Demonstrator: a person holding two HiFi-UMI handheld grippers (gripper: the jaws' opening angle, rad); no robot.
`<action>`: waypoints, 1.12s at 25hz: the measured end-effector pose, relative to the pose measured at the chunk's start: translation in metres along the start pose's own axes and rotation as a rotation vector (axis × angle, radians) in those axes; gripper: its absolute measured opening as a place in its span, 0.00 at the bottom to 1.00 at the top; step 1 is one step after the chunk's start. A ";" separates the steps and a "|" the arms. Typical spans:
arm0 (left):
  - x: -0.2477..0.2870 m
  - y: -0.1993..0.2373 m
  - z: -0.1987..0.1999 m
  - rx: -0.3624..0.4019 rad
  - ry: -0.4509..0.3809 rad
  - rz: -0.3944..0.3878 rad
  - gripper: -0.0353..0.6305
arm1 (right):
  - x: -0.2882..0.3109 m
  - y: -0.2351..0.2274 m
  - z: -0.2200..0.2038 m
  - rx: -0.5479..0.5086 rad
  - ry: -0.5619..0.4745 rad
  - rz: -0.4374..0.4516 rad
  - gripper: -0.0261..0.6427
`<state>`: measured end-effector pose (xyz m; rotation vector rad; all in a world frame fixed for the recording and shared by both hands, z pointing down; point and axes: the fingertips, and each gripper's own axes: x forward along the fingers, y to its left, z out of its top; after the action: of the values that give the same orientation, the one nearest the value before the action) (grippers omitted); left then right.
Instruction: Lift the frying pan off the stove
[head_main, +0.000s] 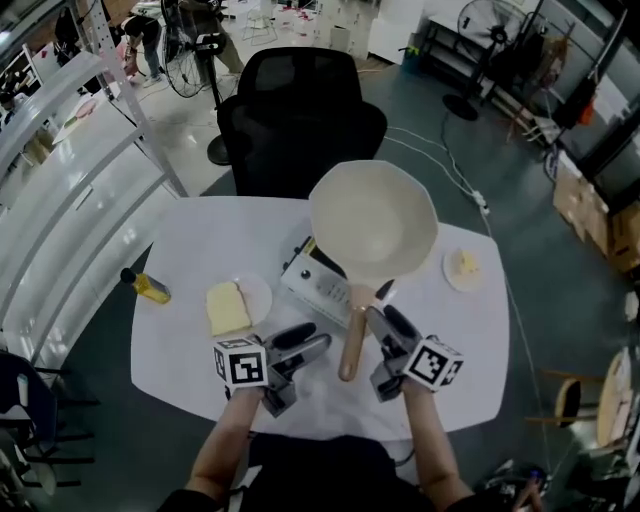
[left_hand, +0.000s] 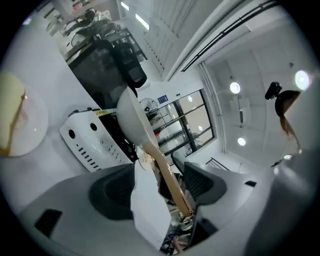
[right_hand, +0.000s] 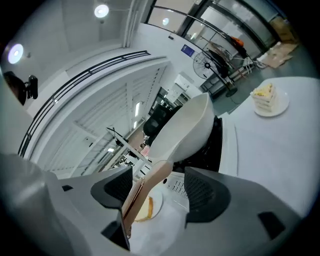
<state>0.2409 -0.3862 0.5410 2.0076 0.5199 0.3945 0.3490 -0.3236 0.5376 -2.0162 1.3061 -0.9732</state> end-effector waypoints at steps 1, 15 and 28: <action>0.005 -0.005 0.000 -0.034 0.005 -0.030 0.50 | 0.003 -0.003 -0.001 0.035 0.005 0.003 0.50; 0.084 -0.024 -0.027 -0.251 0.290 -0.263 0.51 | 0.063 0.000 0.011 0.197 0.117 0.225 0.50; 0.093 -0.026 -0.045 -0.093 0.399 -0.267 0.25 | 0.080 0.007 0.001 0.249 0.219 0.295 0.40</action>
<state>0.2941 -0.2938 0.5437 1.7445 0.9864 0.6442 0.3679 -0.3998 0.5538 -1.5147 1.4647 -1.1716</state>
